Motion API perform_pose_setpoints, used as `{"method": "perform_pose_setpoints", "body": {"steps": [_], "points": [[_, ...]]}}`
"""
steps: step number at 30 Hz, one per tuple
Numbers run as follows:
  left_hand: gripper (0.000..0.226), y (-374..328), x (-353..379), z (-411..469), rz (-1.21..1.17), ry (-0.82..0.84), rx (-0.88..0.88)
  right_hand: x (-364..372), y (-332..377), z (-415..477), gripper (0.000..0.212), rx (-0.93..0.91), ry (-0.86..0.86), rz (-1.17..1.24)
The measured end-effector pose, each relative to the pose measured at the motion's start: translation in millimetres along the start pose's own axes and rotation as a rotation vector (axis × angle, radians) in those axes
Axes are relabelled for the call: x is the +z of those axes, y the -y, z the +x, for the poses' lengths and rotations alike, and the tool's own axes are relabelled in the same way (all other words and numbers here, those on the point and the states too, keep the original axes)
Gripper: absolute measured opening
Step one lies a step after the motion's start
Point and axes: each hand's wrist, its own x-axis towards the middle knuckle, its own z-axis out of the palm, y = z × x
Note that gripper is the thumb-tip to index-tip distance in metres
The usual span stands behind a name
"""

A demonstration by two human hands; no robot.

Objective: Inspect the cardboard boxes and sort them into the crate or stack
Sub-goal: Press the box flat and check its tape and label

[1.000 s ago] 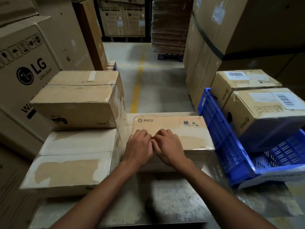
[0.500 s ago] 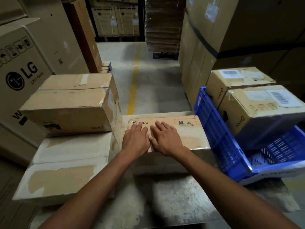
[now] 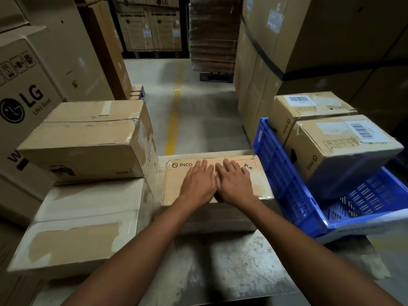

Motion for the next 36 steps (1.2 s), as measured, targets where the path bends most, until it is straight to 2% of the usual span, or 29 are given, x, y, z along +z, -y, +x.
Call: {"method": "perform_pose_setpoints", "body": {"steps": [3,10,15,19,24,28,32,34,36], "points": [[0.05,-2,-6,-9,-0.018,0.003,0.02,-8,1,-3,0.047,0.006,0.016,0.002],[0.039,-14,3,-57,-0.155,-0.171,0.135,-12,2,-51,0.031,0.012,-0.107,0.026],[0.053,-21,17,-70,-0.153,-0.146,0.126,12,-3,-71,0.04,0.015,-0.254,0.1],[0.047,-25,3,-60,-0.069,-0.061,0.107,11,-3,-67,0.042,-0.013,-0.257,0.113],[0.045,-38,5,-65,-0.083,-0.064,0.167,7,-22,-81,0.021,0.012,-0.28,0.117],[0.046,-61,7,-57,-0.115,-0.047,0.235,3,-44,-87,0.033,0.163,-0.238,0.123],[0.048,-79,18,-52,-0.08,-0.047,0.21,0,-50,-95,0.05,0.17,-0.158,0.16],[0.046,-79,22,-49,-0.057,-0.05,0.195,-1,-48,-91,0.042,0.181,-0.13,0.138],[0.041,-78,19,-46,-0.063,-0.055,0.2,-5,-46,-85,0.028,0.182,-0.172,0.091]]}}
